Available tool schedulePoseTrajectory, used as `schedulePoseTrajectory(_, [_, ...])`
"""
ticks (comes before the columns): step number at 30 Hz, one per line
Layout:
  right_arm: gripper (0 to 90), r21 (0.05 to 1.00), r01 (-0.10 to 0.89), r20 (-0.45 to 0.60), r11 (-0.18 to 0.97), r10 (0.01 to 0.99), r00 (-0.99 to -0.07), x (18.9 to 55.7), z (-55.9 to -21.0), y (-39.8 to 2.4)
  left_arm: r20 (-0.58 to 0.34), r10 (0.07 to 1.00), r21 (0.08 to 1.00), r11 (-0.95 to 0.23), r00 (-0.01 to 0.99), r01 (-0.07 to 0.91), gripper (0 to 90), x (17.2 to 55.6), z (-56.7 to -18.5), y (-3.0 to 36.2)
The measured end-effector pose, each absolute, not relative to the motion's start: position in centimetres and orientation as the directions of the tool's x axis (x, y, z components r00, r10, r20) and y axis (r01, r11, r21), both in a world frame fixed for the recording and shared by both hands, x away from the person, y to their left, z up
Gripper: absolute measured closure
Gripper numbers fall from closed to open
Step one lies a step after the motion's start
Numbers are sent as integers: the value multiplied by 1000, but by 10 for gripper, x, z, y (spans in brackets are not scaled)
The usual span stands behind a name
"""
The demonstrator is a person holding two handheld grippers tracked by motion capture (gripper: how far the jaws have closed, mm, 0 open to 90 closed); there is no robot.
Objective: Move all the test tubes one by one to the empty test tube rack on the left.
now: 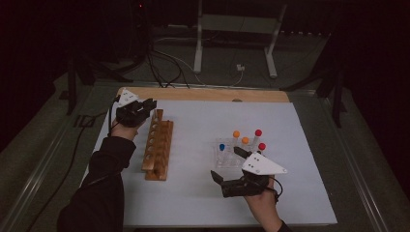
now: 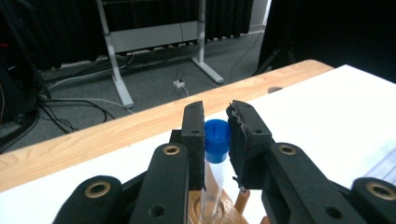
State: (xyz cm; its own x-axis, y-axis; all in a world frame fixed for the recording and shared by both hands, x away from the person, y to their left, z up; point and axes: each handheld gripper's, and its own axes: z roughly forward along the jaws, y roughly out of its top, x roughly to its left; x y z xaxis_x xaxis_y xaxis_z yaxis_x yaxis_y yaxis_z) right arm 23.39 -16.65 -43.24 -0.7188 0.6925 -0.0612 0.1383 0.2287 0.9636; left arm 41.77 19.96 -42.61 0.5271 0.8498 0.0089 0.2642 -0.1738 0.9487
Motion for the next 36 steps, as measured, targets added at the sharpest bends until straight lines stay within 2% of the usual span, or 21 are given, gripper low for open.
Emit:
schedulePoseTrajectory(20, [4, 959, 151, -60, 239, 694, -717, 234, -432, -166, -5, 857, 943, -167, 515, 288, 774, 417, -464, 200])
schedulePoseTrajectory(31, [26, 956, 176, -31, 236, 676, -736, 236, -430, -168, 1, 845, 925, -204, 535, 320, 759, 417, -459, 198])
schedulePoseTrajectory(32, [28, 956, 176, -32, 236, 677, -736, 237, -429, -168, -2, 840, 926, -203, 542, 318, 751, 416, -458, 199])
schedulePoseTrajectory(33, [28, 955, 181, -28, 236, 677, -735, 237, -428, -169, -10, 838, 928, -194, 545, 317, 706, 415, -456, 199])
schedulePoseTrajectory(36, [16, 956, 186, -22, 229, 685, -728, 238, -426, -171, -16, 836, 934, -183, 549, 306, 517, 408, -449, 199])
